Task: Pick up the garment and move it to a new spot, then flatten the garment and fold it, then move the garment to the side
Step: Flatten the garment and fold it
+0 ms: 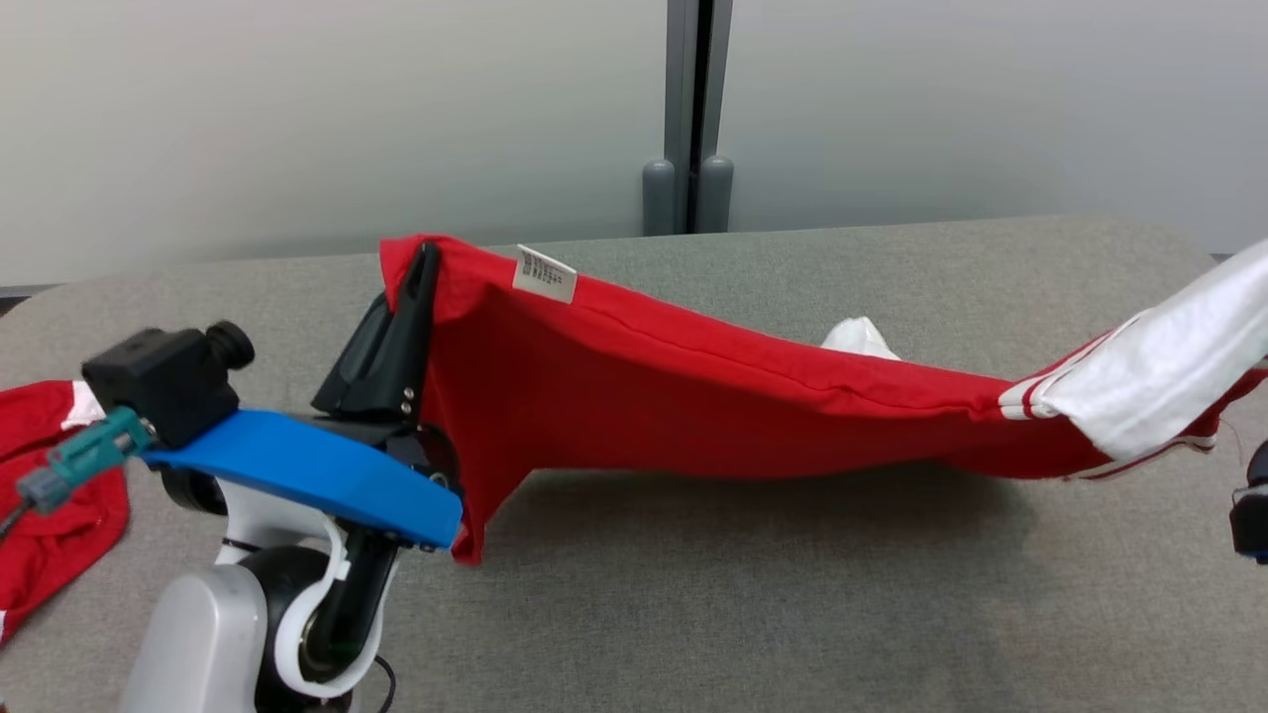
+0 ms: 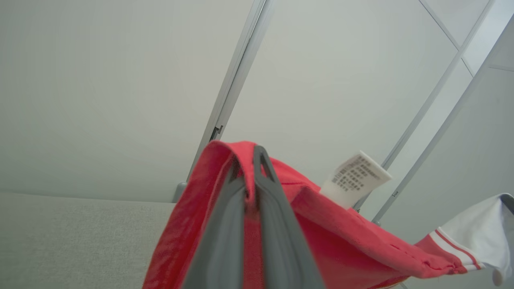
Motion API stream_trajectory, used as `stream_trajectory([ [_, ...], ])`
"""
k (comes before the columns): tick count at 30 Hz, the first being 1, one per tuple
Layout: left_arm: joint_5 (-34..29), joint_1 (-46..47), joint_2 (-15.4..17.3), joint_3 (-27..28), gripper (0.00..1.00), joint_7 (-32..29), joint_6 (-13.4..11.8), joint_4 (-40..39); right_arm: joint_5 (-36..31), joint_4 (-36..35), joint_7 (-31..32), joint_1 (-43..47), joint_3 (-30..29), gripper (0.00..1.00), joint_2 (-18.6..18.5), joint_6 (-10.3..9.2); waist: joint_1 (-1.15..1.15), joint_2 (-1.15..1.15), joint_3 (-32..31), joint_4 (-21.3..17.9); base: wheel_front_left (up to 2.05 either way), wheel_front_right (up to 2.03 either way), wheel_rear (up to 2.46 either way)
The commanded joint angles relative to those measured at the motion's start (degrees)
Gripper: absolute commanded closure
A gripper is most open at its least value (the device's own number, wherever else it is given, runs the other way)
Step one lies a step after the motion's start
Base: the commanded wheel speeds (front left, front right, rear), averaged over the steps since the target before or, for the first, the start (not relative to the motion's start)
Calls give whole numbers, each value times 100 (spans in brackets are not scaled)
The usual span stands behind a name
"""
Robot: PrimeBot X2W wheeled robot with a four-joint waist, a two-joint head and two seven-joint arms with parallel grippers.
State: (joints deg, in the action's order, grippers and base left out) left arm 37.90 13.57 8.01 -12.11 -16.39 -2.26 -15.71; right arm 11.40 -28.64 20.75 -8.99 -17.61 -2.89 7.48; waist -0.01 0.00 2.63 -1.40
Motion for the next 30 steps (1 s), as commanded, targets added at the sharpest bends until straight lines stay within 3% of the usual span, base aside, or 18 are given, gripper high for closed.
stream_trajectory([
  [1, 43, 156, 45, 12, 100, -71, -15, -57, -43, -69, 55, -178, 42, 100, -25, 3, 1, 0, 62, -5, 0, 0, 0],
  [4, -85, 489, 238, 44, 100, -313, -36, -114, -110, -74, 250, -542, 189, 100, -285, 3, 1, 0, 263, -29, 0, 0, 0],
  [7, -78, 868, 350, 86, 100, -551, -63, 111, 33, 382, 426, -1054, 409, 100, -591, 3, 1, 0, 548, -63, 0, 0, 0],
  [10, -191, 1363, 521, 142, 100, -734, -56, 571, 177, 1169, 475, -1787, 683, 100, -887, 3, 1, 0, 903, -131, 0, 0, 0],
  [14, -557, 2214, 852, 144, 100, -774, 21, 1419, 555, 2631, 261, -3173, 983, 100, -920, 3, 1, 0, 1385, -272, 0, 0, 0],
  [21, -757, 3772, 974, 351, 100, -211, 191, 2735, 355, 4577, -877, -5402, 1419, 100, -1058, 3, 1, 0, 1806, -394, 0, 0, 0],
  [26, -1000, 4743, 1005, 403, 100, 580, 344, 3223, 134, 5249, -1963, -6589, 1488, 100, -1089, 2, 1, 0, 1910, -416, 0, 0, 0],
  [30, -1159, 5066, 1000, 297, 100, 1098, 492, 3562, 69, 5597, -2596, -6947, 1589, 100, -1190, 2, 1, 0, 1956, -430, 0, 0, 0],
])
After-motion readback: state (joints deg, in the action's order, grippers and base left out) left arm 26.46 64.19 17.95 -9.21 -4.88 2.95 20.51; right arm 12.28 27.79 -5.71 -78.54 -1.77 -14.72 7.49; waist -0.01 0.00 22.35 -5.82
